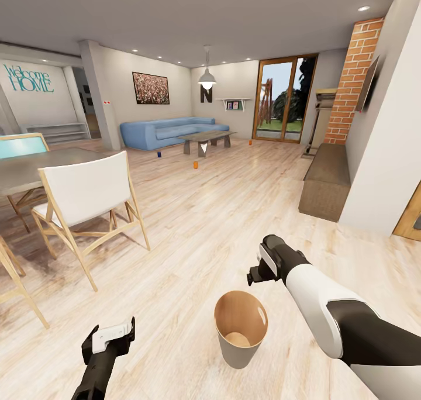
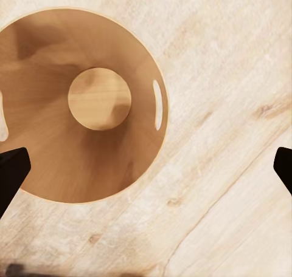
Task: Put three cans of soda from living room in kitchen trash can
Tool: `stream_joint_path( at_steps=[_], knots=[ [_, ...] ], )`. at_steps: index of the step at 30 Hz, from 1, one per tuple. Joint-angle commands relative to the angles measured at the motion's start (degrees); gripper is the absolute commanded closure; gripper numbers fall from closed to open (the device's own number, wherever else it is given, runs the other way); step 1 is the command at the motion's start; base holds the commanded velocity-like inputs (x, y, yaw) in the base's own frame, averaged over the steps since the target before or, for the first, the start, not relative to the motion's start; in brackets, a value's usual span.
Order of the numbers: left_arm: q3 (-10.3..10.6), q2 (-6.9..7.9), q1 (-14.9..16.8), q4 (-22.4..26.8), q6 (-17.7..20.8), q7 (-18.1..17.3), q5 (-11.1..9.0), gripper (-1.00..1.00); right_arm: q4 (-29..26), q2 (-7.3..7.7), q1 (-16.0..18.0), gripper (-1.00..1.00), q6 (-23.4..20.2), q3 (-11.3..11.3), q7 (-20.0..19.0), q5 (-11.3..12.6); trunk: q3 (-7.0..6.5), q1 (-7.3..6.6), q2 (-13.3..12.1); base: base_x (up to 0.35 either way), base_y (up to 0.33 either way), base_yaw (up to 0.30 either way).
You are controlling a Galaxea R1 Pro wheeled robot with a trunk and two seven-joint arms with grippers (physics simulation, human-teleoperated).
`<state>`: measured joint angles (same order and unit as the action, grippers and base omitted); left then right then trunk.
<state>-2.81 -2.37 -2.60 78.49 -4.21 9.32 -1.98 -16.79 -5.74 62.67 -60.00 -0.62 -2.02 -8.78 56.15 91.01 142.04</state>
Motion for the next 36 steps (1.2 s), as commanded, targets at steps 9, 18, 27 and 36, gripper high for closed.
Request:
stream_joint_path(
  at_steps=[9,18,27,36],
  knots=[
    [0.0,0.0,0.0,0.1,0.0,0.0,0.0,-1.0,0.0,0.02,0.0,-1.0,0.0,0.0,0.0,0.0,0.0,0.0,0.0,0.0,0.0,0.0],
    [0.0,0.0,0.0,0.1,0.0,0.0,0.0,-1.0,0.0,0.02,0.0,-1.0,0.0,0.1,0.0,-0.1,0.0,0.0,0.0,0.0,0.0,0.0],
    [0.0,0.0,0.0,0.1,0.0,0.0,0.0,-1.0,0.0,0.02,-0.1,-1.0,0.0,0.1,0.0,-0.1,0.0,0.0,0.0,0.0,0.0,0.0],
    [0.0,-0.01,0.0,0.0,0.0,0.1,0.0,-1.0,0.0,0.02,-0.1,-1.0,0.0,0.1,0.0,-0.1,0.36,0.44,0.8,0.0,0.0,0.0]
  ],
)
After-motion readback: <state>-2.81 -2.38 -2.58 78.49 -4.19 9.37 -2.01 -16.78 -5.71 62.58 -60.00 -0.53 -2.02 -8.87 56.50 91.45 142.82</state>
